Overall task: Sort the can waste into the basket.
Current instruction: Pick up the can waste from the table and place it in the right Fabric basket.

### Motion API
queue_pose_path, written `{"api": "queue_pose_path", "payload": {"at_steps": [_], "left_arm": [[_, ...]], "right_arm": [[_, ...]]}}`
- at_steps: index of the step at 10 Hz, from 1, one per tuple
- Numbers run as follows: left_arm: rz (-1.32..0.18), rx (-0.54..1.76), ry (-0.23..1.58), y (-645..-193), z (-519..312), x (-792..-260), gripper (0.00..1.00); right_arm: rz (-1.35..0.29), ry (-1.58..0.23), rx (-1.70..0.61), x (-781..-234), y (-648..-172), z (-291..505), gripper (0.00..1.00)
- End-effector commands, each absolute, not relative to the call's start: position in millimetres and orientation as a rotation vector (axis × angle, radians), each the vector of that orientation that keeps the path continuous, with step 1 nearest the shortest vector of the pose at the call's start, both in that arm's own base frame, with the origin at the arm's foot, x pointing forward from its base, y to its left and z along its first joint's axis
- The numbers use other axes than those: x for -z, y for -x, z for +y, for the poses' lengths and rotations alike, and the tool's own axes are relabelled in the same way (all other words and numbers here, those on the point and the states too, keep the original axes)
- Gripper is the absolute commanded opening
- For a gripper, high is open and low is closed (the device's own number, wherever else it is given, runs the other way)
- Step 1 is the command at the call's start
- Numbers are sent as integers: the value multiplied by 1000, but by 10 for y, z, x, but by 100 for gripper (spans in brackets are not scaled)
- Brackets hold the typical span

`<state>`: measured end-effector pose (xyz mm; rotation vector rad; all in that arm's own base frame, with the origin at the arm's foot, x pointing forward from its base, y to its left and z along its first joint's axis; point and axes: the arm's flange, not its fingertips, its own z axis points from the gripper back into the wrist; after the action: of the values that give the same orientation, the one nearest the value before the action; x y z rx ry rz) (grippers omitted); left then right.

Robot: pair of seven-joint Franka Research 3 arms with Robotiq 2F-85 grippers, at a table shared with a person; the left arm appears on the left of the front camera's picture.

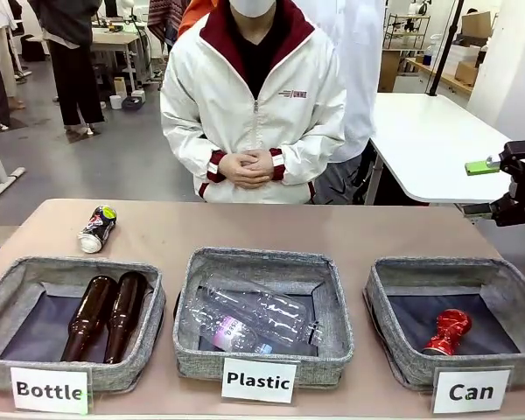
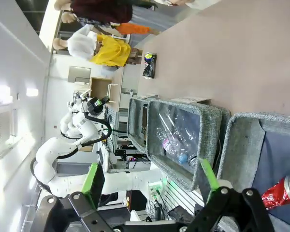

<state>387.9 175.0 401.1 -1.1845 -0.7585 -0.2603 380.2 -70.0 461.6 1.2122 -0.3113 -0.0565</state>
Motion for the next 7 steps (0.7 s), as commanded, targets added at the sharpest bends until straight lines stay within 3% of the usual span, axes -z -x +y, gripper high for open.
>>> {"api": "queue_pose_path", "payload": {"at_steps": [1,3,5,7], "left_arm": [[-544,187,1044,-4196,1452,-4385,49],[-362,128,891,-4661,1086,-4553,49],[-375,41,688,-5079,695,-4532,49],[-397,90,366,-5430,326,-4215,49]], "right_arm": [[-307,-1205,46,-4612,-3752,-691,100],[-307,-1205,46,-4612,-3752,-691,100],[-307,-1205,46,-4612,-3752,-691,100],[-307,-1205,46,-4612,-3752,-691,100]]}}
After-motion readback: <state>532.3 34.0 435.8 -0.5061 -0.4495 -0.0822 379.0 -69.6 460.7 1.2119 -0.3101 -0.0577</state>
